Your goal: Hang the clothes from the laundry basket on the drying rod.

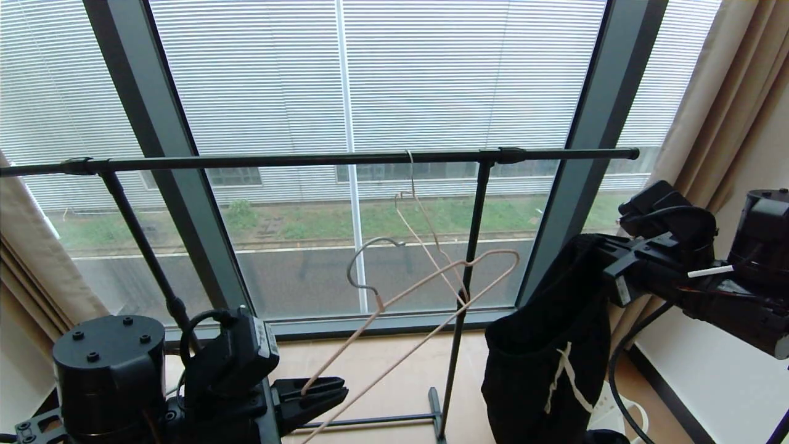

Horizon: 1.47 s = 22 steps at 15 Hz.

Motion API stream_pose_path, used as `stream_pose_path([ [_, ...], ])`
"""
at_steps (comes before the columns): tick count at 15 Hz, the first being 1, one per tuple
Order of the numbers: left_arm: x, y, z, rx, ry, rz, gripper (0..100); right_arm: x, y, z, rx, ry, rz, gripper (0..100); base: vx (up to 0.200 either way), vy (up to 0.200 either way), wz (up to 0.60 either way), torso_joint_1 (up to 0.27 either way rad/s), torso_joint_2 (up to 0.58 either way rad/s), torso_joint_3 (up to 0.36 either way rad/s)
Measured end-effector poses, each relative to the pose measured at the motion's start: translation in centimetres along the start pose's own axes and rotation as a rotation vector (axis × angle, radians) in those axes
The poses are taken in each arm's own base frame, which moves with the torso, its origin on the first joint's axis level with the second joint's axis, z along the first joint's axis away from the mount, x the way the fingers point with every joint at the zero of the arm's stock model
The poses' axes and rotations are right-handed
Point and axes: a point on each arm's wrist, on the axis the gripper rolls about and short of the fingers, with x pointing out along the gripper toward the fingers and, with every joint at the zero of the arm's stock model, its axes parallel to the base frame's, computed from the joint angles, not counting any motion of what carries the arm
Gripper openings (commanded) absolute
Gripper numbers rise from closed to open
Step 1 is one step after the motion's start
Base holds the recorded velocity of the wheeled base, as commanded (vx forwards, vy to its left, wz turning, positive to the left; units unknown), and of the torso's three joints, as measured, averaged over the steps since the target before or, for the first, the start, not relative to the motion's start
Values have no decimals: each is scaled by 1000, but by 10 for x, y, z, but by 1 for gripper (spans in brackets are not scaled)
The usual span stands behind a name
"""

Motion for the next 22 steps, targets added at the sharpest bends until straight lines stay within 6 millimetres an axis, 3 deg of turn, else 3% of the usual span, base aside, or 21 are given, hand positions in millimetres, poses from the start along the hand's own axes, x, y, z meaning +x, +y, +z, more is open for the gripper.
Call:
stream_pose_path([
  [8, 7, -13, -15, 32, 68, -75, 0, 9, 20, 9, -14, -4, -81, 0, 0, 0, 0, 0, 0, 0],
  [15, 11, -18, -18, 34, 80, -100, 0, 10, 44, 5, -43, 17, -22, 0, 0, 0, 0, 0, 0, 0],
  [22, 14, -16, -17, 48, 49, -91, 0, -10, 65, 14, -70, 10, -61, 0, 0, 0, 0, 0, 0, 0],
])
